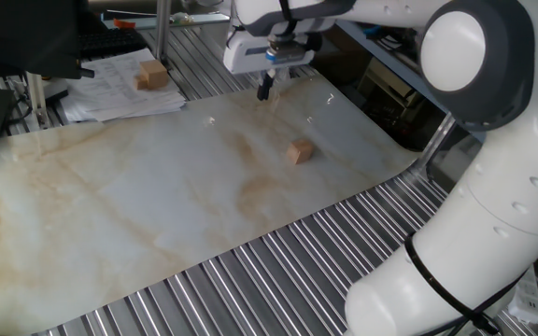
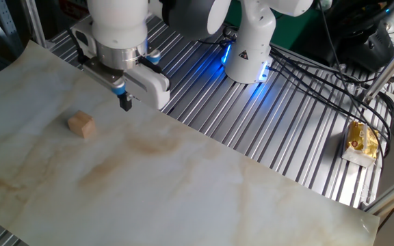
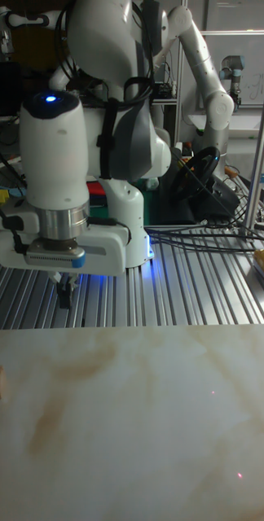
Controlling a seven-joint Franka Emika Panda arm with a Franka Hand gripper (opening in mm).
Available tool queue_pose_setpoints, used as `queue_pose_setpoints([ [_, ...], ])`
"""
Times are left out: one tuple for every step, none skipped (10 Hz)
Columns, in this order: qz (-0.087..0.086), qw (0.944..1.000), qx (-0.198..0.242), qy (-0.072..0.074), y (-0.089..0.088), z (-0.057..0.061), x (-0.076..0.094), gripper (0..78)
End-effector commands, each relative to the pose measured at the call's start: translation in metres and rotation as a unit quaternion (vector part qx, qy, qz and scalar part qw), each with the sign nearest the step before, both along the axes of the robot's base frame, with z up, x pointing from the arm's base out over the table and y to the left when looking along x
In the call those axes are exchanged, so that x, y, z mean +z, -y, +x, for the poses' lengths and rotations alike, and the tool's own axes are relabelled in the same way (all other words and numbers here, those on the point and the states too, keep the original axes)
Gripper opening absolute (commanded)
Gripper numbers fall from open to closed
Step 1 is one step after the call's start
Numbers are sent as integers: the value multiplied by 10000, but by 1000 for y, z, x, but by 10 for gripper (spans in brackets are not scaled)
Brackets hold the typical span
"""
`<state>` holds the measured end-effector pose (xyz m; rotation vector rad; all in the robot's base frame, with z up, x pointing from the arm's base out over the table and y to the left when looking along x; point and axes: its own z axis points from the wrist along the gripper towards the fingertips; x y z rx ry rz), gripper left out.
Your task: Pick up the small block on the left and move it to the right
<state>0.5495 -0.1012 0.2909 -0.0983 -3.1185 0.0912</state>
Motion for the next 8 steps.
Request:
queue_pose_setpoints([
  [55,9999,125,89,20,-7,-12,0],
  [59,9998,175,79,28,-8,-13,0],
  [61,9997,230,42,36,-7,-11,0],
  [71,9996,290,25,44,-7,-12,0],
  [82,9995,312,33,51,-7,-16,0],
  [104,9994,317,55,57,-8,-21,0],
  [111,9994,319,86,63,-8,-27,0],
  [115,9993,341,89,69,-7,-30,0],
])
